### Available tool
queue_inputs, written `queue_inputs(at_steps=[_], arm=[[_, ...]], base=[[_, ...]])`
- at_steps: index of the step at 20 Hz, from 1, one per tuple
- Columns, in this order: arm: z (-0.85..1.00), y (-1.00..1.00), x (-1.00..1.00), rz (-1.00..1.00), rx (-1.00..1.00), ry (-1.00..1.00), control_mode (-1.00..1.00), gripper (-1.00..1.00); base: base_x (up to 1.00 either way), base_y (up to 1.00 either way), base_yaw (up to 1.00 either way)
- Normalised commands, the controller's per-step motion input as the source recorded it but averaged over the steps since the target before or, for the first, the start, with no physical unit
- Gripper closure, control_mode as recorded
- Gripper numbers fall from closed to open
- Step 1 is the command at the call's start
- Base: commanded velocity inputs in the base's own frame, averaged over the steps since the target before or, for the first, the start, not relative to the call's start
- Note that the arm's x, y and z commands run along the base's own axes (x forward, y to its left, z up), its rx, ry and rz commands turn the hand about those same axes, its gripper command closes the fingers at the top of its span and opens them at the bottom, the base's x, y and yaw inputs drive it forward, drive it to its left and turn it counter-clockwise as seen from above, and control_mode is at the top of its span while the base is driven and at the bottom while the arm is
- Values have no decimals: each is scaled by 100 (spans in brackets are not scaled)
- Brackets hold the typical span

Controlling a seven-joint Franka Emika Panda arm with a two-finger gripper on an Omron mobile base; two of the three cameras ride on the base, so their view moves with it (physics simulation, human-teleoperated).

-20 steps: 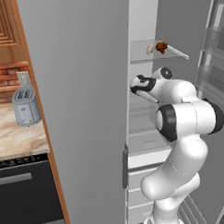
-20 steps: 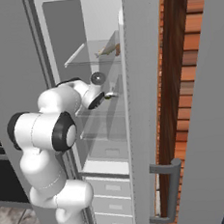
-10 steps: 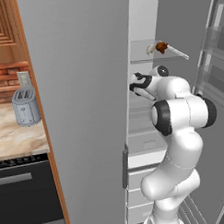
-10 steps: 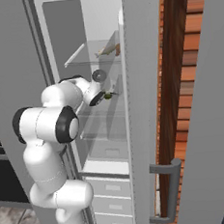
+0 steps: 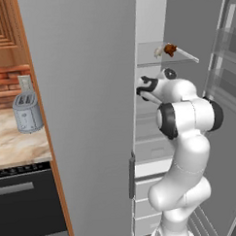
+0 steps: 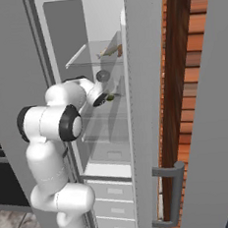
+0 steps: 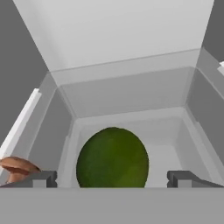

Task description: Gather the mushroom and lime from the fridge and place them on a tray on the dining counter. Then gather the chicken drumstick and fish from the fridge and place them on the other tray.

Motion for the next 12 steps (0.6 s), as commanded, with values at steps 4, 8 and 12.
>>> queue_inputs(at_steps=[4,8,12], arm=[[-9,0,26,0,0,5,-100,-100],[-6,-2,15,0,0,4,-100,-100],[-7,-3,0,0,0,4,-100,-100]], base=[[0,0,0],[0,0,0],[0,0,0]])
